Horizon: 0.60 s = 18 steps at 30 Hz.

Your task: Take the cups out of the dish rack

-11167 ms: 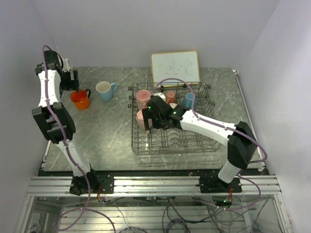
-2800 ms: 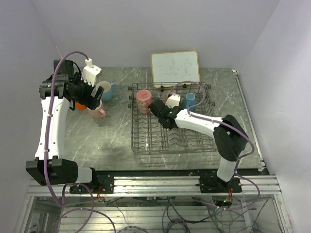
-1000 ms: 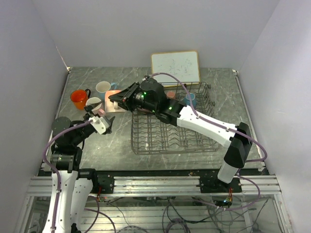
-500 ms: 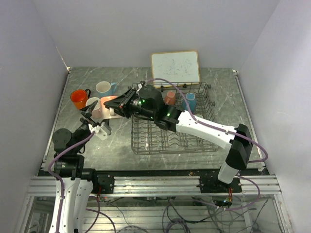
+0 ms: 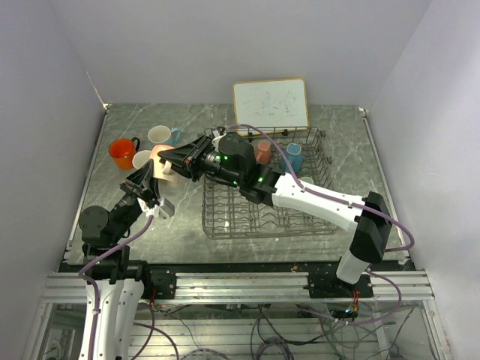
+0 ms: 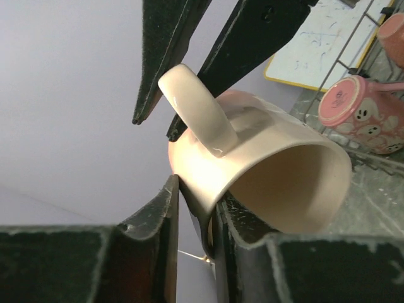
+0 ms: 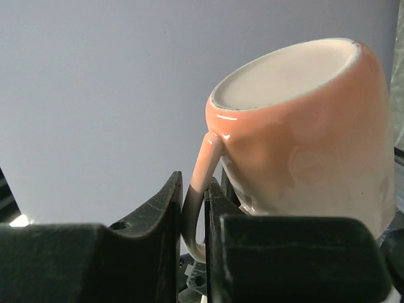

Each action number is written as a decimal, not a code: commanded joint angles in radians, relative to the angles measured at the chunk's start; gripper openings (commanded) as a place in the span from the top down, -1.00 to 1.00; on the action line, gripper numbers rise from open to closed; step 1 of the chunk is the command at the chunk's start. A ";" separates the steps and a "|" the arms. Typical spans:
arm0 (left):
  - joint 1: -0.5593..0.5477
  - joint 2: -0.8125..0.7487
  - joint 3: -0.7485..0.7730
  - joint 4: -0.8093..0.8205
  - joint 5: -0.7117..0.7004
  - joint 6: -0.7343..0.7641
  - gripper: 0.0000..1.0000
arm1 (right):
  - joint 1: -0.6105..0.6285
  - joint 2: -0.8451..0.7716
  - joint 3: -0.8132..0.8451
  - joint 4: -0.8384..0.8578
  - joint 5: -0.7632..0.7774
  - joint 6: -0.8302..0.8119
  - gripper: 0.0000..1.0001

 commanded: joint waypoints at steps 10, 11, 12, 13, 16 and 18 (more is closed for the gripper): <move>-0.006 0.086 0.153 -0.194 0.113 0.040 0.86 | -0.034 -0.075 -0.101 0.064 -0.154 -0.087 0.54; -0.006 0.111 0.192 -0.262 0.127 0.044 0.86 | -0.043 -0.075 -0.120 0.064 -0.168 -0.089 0.48; -0.006 0.146 0.229 -0.326 0.139 0.048 0.86 | -0.053 -0.077 -0.132 0.066 -0.179 -0.091 0.42; -0.006 0.172 0.267 -0.389 0.148 0.062 0.86 | -0.060 -0.075 -0.145 0.069 -0.193 -0.092 0.34; -0.006 0.218 0.345 -0.548 0.157 0.133 0.86 | -0.083 -0.063 -0.166 0.076 -0.241 -0.096 0.07; -0.006 0.231 0.361 -0.631 0.152 0.185 0.86 | -0.096 -0.057 -0.174 0.075 -0.260 -0.104 -0.09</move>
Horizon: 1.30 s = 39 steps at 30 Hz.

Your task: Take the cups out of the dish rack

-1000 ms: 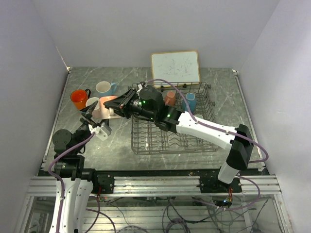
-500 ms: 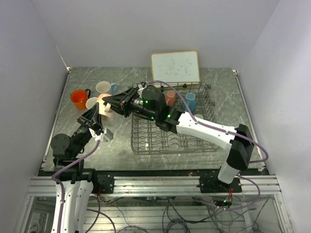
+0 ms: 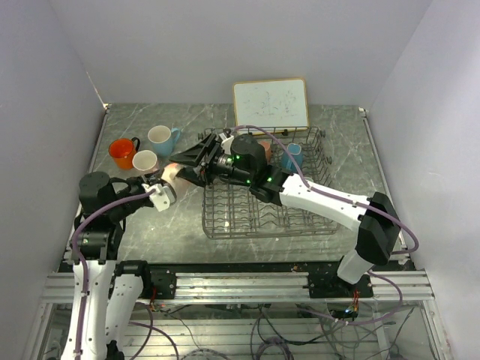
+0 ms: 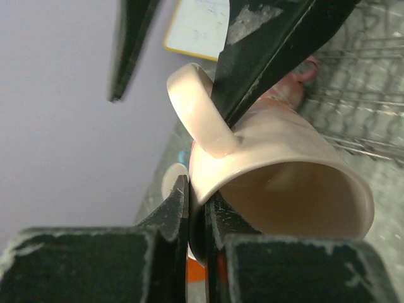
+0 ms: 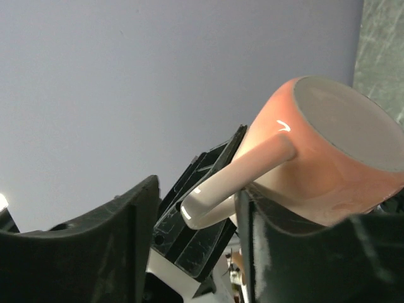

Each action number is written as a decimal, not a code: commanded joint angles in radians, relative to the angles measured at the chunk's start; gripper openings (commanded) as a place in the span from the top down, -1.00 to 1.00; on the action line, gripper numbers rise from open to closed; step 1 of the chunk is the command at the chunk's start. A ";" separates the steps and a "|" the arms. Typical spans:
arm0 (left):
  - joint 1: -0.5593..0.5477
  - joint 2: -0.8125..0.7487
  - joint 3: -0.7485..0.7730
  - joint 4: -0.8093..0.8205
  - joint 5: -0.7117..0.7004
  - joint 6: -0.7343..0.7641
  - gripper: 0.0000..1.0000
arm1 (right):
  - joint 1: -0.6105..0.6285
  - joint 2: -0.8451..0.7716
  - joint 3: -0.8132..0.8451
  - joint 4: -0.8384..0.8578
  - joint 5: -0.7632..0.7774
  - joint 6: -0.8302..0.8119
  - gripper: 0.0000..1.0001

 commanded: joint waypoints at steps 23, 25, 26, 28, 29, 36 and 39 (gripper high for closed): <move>-0.092 0.595 0.357 -0.285 -0.350 -0.339 0.86 | -0.294 -0.365 -0.332 -0.471 0.038 -0.360 -0.62; -0.131 0.649 0.386 -0.268 -0.395 -0.350 0.86 | -0.334 -0.419 -0.339 -0.532 0.057 -0.397 -0.63; -0.140 0.673 0.399 -0.258 -0.410 -0.354 0.86 | -0.354 -0.443 -0.340 -0.564 0.066 -0.418 -0.63; -0.157 0.732 0.426 -0.248 -0.435 -0.354 0.86 | -0.397 -0.502 -0.370 -0.639 0.082 -0.456 -0.64; -0.165 0.765 0.440 -0.248 -0.451 -0.351 0.87 | -0.420 -0.525 -0.371 -0.670 0.089 -0.475 -0.64; -0.188 0.974 0.544 -0.248 -0.522 -0.294 0.86 | -0.525 -0.669 -0.367 -0.856 0.165 -0.584 -0.67; -0.192 1.023 0.575 -0.232 -0.517 -0.261 0.86 | -0.543 -0.697 -0.365 -0.909 0.186 -0.602 -0.68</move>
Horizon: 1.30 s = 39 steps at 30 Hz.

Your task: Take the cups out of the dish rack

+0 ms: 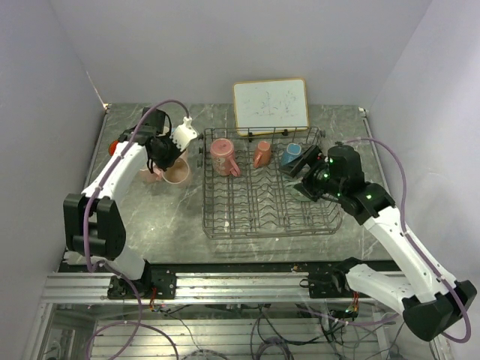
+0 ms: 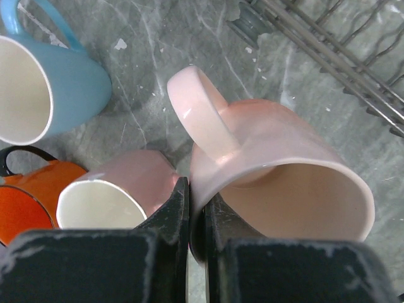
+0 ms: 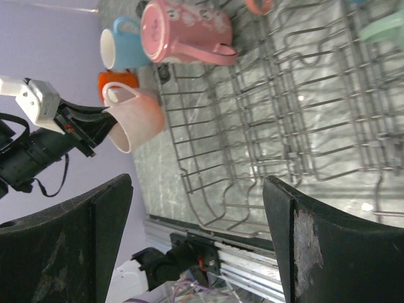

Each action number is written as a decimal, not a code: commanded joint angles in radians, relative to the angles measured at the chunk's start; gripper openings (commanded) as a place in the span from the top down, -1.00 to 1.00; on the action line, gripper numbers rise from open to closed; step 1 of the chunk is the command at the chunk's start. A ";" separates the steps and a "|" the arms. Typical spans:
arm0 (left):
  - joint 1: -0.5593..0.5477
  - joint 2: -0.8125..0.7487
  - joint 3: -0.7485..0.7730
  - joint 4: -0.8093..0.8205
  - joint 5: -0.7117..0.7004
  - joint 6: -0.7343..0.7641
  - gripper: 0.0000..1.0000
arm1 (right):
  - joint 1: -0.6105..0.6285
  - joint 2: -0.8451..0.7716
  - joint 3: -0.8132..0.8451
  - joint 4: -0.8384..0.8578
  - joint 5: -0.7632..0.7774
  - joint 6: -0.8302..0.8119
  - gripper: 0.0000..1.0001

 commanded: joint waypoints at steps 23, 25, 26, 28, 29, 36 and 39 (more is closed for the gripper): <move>-0.021 0.348 0.200 0.099 -0.063 0.024 0.82 | -0.036 -0.011 -0.069 -0.336 0.464 -0.123 -0.71; -0.021 0.352 0.202 0.115 -0.080 0.009 0.58 | -0.036 0.023 -0.087 -0.332 0.500 -0.101 -0.71; -0.021 0.352 0.201 0.120 -0.082 0.003 0.36 | -0.036 0.042 -0.100 -0.317 0.503 -0.096 -0.71; -0.021 0.347 0.198 0.124 -0.079 -0.004 -0.10 | -0.034 0.087 -0.111 -0.302 0.504 -0.081 -0.71; -0.021 0.341 0.199 0.122 -0.079 -0.006 -0.26 | -0.034 0.107 -0.112 -0.298 0.513 -0.072 -0.70; -0.021 0.240 0.171 0.117 -0.092 -0.011 -0.46 | -0.031 0.207 -0.076 -0.252 0.538 -0.019 -0.51; -0.020 0.190 0.178 0.061 -0.090 -0.017 -0.48 | -0.007 0.280 -0.027 -0.250 0.550 0.029 -0.48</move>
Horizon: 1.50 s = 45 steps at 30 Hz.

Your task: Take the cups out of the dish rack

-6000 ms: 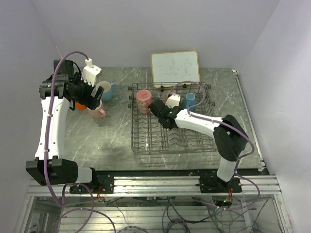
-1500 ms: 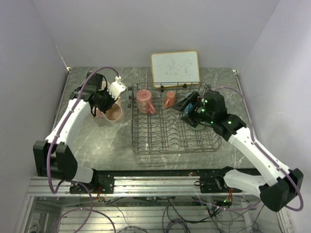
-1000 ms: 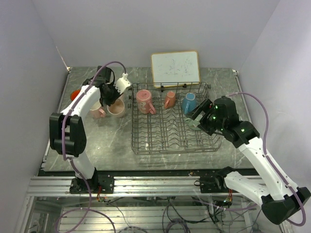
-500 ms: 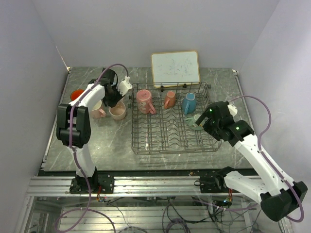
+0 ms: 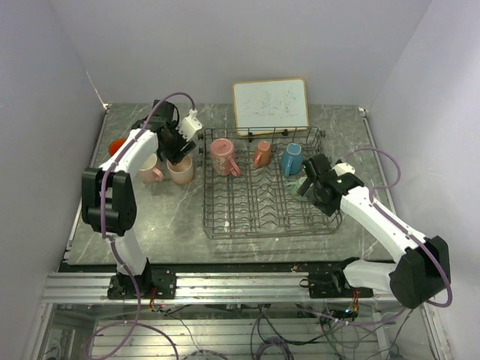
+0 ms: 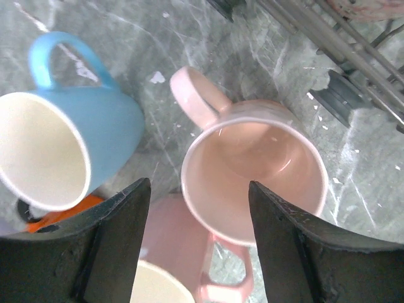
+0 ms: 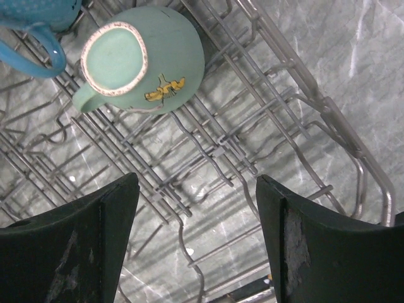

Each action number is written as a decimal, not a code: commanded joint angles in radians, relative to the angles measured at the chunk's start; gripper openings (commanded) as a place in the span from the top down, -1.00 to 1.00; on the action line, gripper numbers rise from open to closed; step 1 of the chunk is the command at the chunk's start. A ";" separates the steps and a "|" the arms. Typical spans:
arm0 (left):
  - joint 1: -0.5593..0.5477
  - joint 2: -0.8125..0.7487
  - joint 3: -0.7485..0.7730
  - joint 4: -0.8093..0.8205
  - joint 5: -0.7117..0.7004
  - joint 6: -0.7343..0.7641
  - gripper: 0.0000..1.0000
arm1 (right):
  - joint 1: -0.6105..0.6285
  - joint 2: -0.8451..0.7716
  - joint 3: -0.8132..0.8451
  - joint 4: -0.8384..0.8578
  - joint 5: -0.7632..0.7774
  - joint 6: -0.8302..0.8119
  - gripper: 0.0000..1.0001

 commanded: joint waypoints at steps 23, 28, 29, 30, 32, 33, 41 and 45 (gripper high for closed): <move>0.015 -0.465 -0.091 -0.223 0.131 -0.015 -0.88 | 0.128 0.444 0.290 -0.053 0.130 0.464 -0.22; 0.038 -0.486 -0.113 -0.221 0.145 -0.008 -0.88 | 0.130 0.500 0.331 -0.080 0.133 0.500 -0.22; 0.042 -0.488 -0.113 -0.224 0.149 -0.006 -0.87 | 0.130 0.513 0.335 -0.083 0.130 0.508 -0.22; 0.047 -0.491 -0.113 -0.226 0.153 -0.002 -0.87 | 0.130 0.525 0.338 -0.087 0.127 0.516 -0.22; 0.056 -0.496 -0.113 -0.229 0.162 0.005 -0.86 | 0.130 0.546 0.344 -0.092 0.122 0.534 -0.21; 0.061 -0.499 -0.113 -0.230 0.166 0.009 -0.86 | 0.130 0.555 0.346 -0.096 0.121 0.543 -0.21; 0.103 -0.517 -0.122 -0.240 0.190 0.035 -0.84 | 0.128 0.563 0.330 -0.091 0.120 0.553 -0.20; 0.122 -0.525 -0.131 -0.243 0.201 0.047 -0.83 | 0.127 0.528 0.283 -0.078 0.123 0.550 -0.14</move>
